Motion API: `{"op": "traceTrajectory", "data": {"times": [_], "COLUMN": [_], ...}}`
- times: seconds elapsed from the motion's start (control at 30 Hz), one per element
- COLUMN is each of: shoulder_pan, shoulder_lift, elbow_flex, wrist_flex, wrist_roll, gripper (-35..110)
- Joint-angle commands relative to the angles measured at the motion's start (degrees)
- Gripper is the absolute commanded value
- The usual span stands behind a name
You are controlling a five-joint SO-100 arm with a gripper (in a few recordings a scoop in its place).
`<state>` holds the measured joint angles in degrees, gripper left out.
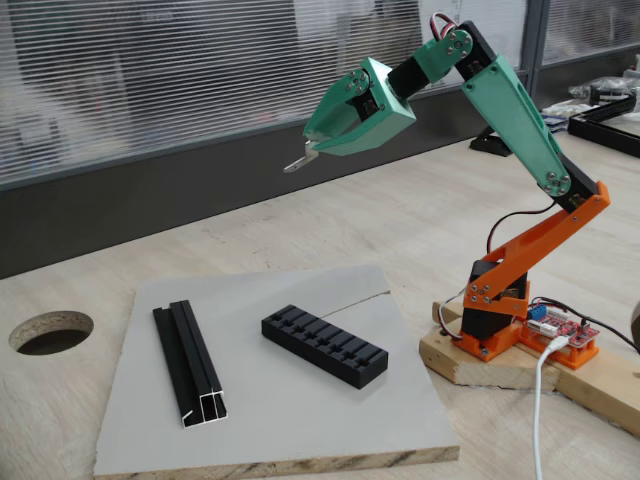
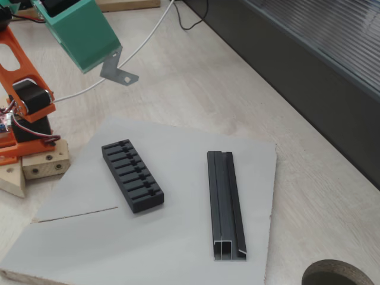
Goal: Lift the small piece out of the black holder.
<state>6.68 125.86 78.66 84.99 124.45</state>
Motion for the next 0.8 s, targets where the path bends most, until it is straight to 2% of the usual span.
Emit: {"op": "traceTrajectory", "data": {"times": [0.0,0.77], "shoulder_pan": [0.7,0.7], "shoulder_lift": [1.76,1.85], "elbow_flex": [-1.32,-1.32], "wrist_flex": [0.09,0.26], "wrist_roll": [0.7,0.62], "gripper": [11,11]}}
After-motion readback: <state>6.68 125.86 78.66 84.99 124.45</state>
